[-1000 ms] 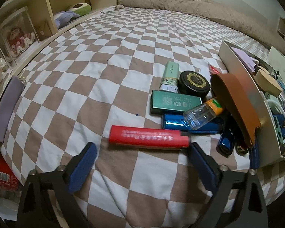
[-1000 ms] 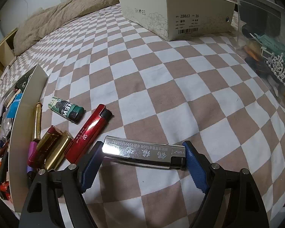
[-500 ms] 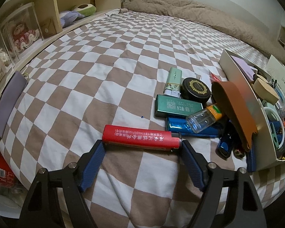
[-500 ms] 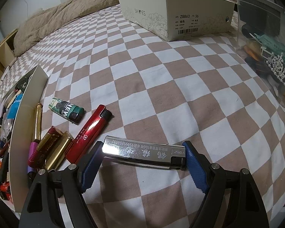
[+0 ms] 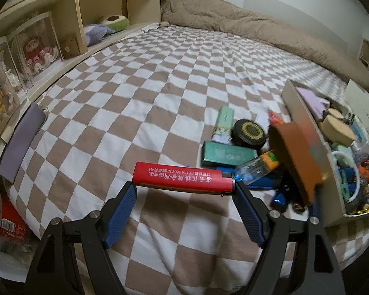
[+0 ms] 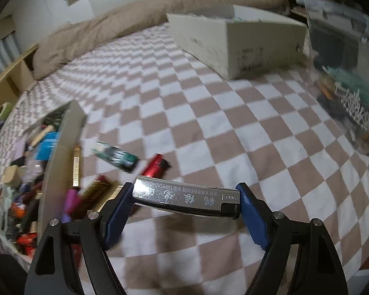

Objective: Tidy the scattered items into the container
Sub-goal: 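Lift and carry the silver and red lighters over the tray with both grippers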

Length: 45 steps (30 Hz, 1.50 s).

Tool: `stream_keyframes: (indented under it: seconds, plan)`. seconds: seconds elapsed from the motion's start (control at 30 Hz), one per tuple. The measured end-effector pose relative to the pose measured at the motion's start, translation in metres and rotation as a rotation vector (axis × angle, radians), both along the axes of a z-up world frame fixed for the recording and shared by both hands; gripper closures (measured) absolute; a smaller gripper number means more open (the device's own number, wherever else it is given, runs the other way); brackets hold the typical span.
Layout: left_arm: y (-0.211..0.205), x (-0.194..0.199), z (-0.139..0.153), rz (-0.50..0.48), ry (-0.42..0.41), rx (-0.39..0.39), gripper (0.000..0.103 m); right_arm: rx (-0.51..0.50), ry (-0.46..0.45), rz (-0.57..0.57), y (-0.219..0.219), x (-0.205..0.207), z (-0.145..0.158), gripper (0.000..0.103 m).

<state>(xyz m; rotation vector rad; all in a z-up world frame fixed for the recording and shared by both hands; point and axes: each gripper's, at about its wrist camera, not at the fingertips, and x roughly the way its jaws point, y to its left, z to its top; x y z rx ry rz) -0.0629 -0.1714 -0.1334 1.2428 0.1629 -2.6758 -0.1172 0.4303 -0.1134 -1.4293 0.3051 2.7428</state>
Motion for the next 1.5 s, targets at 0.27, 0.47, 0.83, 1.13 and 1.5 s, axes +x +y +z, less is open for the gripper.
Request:
stream_keyframes:
  seconds: [0.27, 0.47, 0.83, 1.13, 1.5]
  plan:
    - [0.027, 0.015, 0.031, -0.070, 0.073, 0.044, 0.023, -0.073, 0.079, 0.129, -0.042, 0.029, 0.030, 0.020]
    - [0.056, 0.020, 0.046, -0.148, 0.103, 0.075, 0.023, -0.144, 0.109, 0.207, -0.070, 0.043, 0.042, 0.020]
    - [0.113, 0.014, 0.062, -0.282, 0.156, 0.135, 0.023, -0.203, 0.149, 0.336, -0.121, 0.054, 0.062, 0.020]
    - [0.144, -0.009, 0.077, -0.331, 0.198, 0.171, 0.023, -0.206, 0.158, 0.401, -0.154, 0.038, 0.068, 0.020]
    - [0.176, -0.055, 0.107, -0.376, 0.280, 0.223, 0.023, -0.003, 0.163, 0.523, -0.208, -0.003, 0.072, 0.020]
